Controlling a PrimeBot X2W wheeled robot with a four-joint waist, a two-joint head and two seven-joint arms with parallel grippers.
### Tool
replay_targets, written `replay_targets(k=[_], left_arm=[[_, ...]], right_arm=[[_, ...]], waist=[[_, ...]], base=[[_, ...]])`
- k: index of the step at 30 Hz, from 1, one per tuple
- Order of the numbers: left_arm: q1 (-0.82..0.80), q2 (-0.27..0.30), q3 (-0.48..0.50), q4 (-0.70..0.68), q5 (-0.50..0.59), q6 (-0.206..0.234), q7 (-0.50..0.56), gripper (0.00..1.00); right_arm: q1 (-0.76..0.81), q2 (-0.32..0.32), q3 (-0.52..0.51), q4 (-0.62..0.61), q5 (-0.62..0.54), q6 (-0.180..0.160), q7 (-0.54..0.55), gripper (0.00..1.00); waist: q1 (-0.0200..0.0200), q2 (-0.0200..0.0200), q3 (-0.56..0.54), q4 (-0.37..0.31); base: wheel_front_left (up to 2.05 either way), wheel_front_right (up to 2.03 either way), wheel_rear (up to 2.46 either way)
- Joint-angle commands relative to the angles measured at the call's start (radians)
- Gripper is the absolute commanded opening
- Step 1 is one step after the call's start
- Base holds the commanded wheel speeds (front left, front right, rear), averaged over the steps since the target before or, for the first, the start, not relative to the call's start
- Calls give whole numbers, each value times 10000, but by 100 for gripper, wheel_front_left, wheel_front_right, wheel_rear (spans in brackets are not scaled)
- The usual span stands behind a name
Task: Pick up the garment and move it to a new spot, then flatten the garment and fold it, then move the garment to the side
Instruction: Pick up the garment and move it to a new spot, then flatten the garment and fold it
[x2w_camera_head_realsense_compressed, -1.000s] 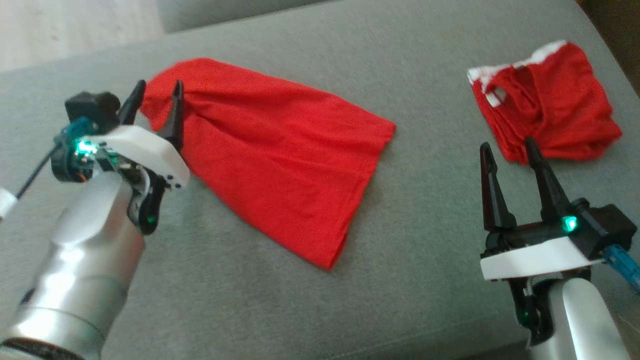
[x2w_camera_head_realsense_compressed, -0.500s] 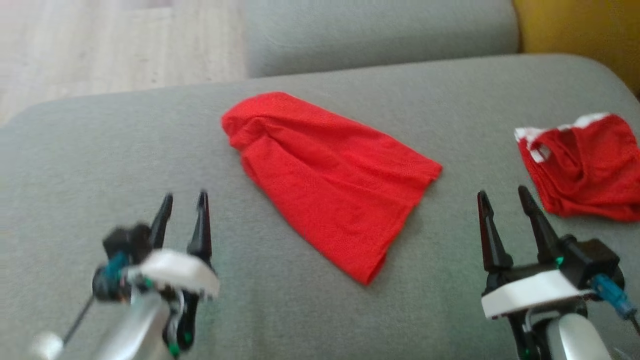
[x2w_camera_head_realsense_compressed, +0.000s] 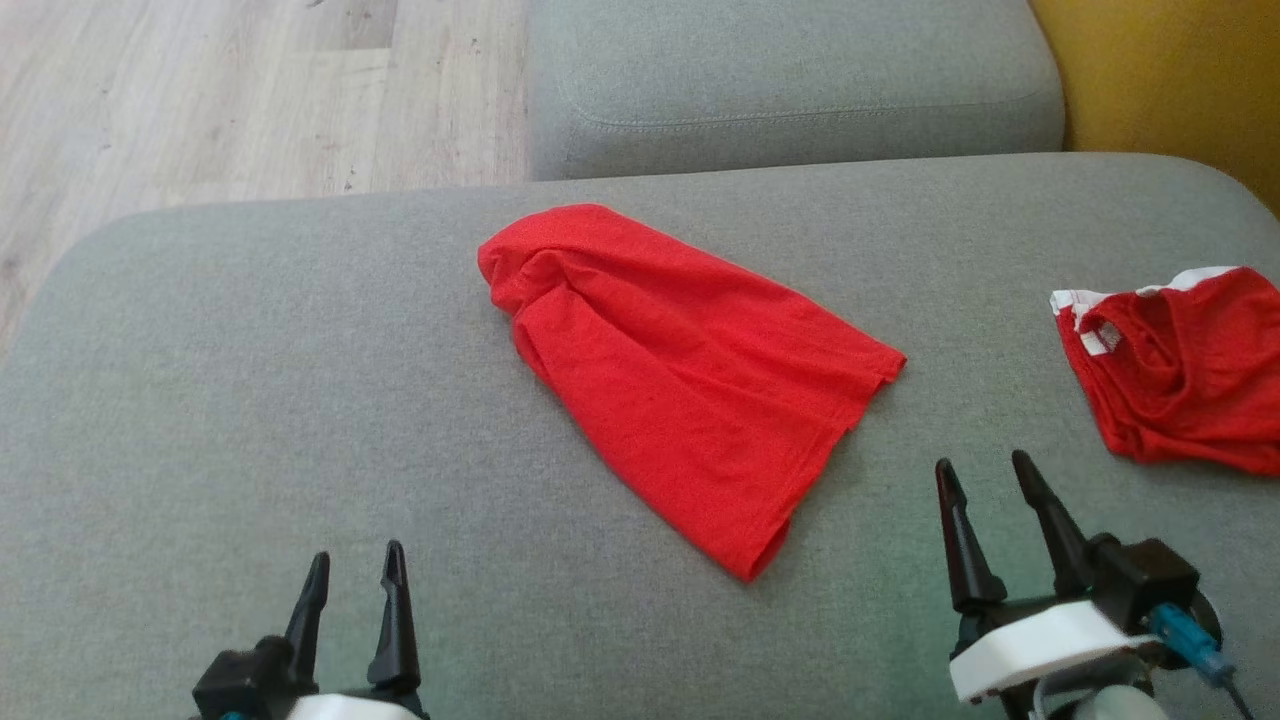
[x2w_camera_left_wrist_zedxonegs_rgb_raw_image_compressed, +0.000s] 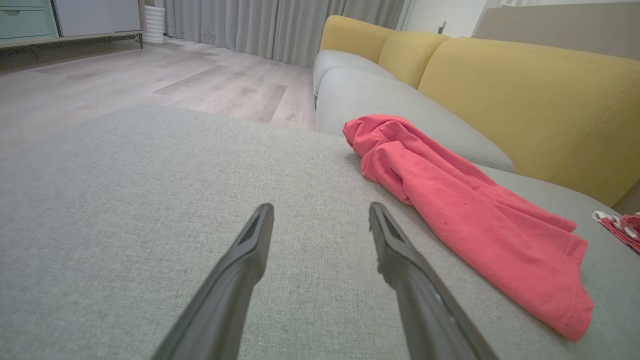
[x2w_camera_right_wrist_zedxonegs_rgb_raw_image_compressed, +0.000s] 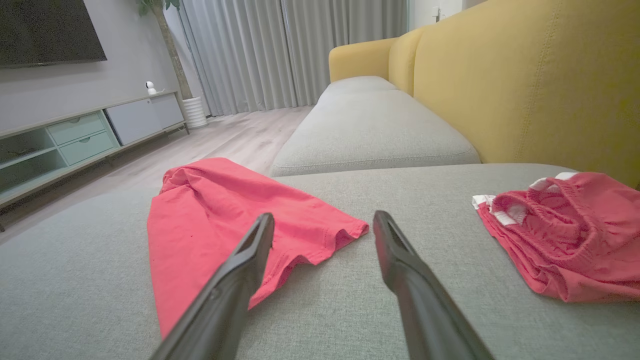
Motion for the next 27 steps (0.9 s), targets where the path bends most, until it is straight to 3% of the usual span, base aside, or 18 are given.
replay_targets(k=[1,27], left_arm=[[-411,170,422,-452,112,100,-123,100],[-62,268,236,-908,159,307,4,100]], right_arm=[[-300,-45,268,-192,69,37,-172,100],[-547,-45,399,844,103,37,-521,100]], waist=[[1,-1,-19,12],[1,-1,-220,-24]], base=[[0,0,0],[0,0,0]])
